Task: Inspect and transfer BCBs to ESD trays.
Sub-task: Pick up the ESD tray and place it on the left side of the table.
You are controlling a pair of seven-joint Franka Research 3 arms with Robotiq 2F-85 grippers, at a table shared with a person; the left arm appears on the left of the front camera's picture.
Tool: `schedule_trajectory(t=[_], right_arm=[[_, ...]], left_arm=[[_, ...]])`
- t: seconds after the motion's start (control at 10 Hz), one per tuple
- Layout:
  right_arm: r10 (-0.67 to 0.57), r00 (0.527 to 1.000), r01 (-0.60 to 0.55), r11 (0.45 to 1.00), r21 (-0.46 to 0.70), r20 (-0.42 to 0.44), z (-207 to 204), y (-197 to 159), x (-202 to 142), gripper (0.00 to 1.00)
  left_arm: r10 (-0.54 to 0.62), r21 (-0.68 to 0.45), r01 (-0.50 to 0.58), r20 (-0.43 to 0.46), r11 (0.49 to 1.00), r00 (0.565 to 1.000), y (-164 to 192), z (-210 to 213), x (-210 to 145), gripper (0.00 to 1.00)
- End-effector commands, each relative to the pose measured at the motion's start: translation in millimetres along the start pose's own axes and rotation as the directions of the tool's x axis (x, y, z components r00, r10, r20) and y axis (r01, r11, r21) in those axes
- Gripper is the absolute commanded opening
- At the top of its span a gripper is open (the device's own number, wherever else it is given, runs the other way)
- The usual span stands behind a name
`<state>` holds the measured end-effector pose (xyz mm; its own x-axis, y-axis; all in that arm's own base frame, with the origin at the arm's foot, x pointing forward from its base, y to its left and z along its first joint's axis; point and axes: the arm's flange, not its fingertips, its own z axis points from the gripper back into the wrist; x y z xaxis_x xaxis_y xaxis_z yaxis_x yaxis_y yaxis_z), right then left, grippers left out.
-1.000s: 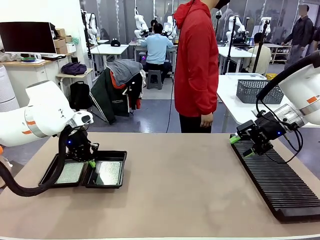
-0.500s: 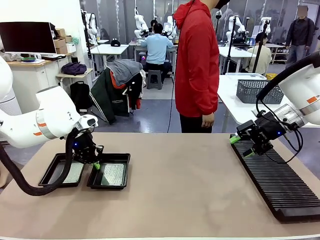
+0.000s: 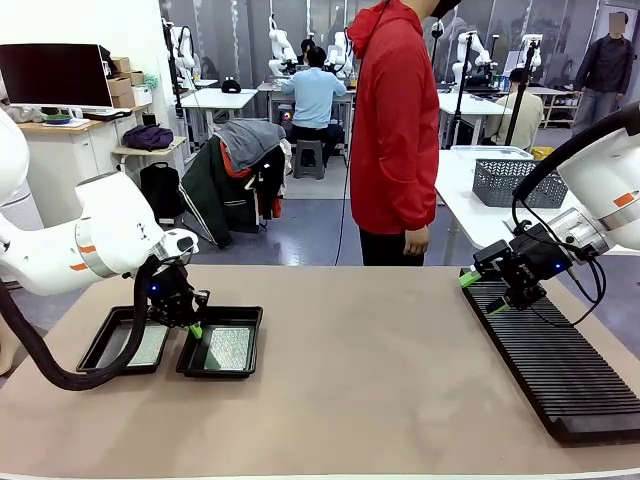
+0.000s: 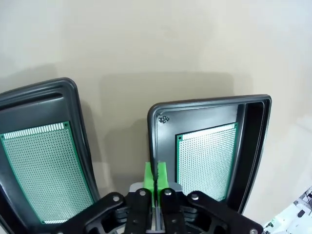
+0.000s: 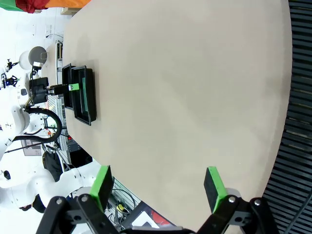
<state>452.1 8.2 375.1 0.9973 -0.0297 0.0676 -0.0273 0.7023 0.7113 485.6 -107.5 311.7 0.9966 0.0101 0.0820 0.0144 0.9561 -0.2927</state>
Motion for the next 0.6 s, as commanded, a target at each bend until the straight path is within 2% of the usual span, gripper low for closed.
schedule_trajectory(t=[0.0, 0.3, 0.4, 0.5], right_arm=[[-0.021, 1.0, 0.021, 1.0, -0.015, 0.004, -0.1, 2.3, -0.7, 1.0], [-0.021, 1.0, 0.021, 1.0, -0.015, 0.004, -0.1, 2.3, -0.7, 1.0], [-0.021, 1.0, 0.021, 1.0, -0.015, 0.004, -0.1, 2.3, -0.7, 1.0], [-0.021, 1.0, 0.021, 1.0, -0.015, 0.004, -0.1, 2.3, -0.7, 1.0]], left_arm=[[0.005, 0.001, -0.005, 0.001, 1.0, 1.0, 3.4, 1.0, -1.3, 0.0], [0.014, 0.026, -0.014, -0.006, 1.0, 1.0, -4.1, 4.1, -0.2, 0.03], [0.01, 0.042, -0.009, -0.008, 0.999, 1.0, -8.4, 7.2, 0.3, 0.21], [0.017, 0.074, -0.016, -0.006, 0.997, 1.0, -11.7, 10.7, 0.8, 0.21]])
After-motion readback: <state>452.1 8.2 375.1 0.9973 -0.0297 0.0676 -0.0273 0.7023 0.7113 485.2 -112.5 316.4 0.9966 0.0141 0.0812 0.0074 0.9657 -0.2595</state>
